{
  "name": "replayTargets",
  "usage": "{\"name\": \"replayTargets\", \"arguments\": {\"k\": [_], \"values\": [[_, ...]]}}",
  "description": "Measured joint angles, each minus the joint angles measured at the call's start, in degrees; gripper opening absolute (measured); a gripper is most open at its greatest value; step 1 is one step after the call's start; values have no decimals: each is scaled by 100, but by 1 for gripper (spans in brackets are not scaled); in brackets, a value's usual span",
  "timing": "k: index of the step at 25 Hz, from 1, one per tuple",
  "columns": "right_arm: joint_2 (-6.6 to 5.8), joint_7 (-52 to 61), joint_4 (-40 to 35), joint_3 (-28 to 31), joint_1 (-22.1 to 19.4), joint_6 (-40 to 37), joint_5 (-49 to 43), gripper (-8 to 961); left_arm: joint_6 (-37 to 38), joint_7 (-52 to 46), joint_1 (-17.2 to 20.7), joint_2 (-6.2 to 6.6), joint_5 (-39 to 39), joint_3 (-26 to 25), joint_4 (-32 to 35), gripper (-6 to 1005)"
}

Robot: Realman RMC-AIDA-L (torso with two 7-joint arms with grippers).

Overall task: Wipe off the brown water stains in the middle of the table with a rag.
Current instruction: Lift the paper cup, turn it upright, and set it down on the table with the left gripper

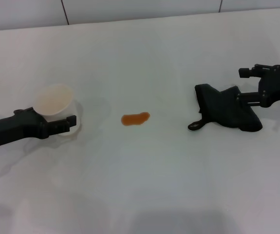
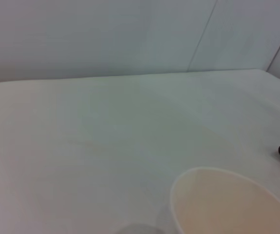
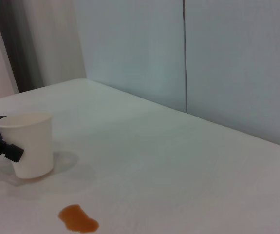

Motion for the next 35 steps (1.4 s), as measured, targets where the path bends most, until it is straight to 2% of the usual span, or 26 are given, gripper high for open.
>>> {"name": "replayTargets", "arguments": {"k": [25,35], "values": [[6,0,-1,0,-31,-20,0,857,-15,-151,-19,16,226,0,-10,881],[0,0,7,0,-25,-20,0,857,916,-413,23,-3,237,0,-656,881]]}}
